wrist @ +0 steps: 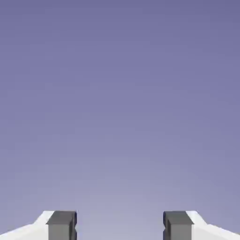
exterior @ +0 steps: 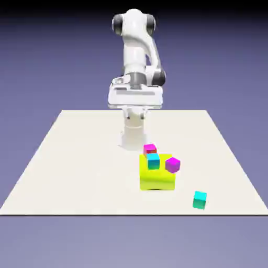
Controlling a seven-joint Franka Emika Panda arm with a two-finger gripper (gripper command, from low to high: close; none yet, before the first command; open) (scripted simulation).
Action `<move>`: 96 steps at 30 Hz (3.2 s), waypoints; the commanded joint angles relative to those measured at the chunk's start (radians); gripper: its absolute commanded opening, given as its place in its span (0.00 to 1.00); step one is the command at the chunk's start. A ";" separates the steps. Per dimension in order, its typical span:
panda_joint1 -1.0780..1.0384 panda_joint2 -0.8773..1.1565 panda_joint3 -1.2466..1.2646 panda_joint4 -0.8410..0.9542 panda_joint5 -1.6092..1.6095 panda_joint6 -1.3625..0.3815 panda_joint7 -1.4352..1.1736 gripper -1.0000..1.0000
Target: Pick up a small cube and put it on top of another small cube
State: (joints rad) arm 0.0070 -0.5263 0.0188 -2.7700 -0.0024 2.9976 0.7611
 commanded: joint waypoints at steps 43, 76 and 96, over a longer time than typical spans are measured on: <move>-0.177 1.558 0.669 1.425 -0.084 -1.405 0.717 0.50; -0.055 1.506 0.675 1.303 -0.210 -1.516 0.498 0.00; 0.233 0.884 0.444 0.581 -0.346 -1.371 -0.087 0.00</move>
State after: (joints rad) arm 0.2400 0.3573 0.4627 -2.1885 -0.3462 1.6266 0.6738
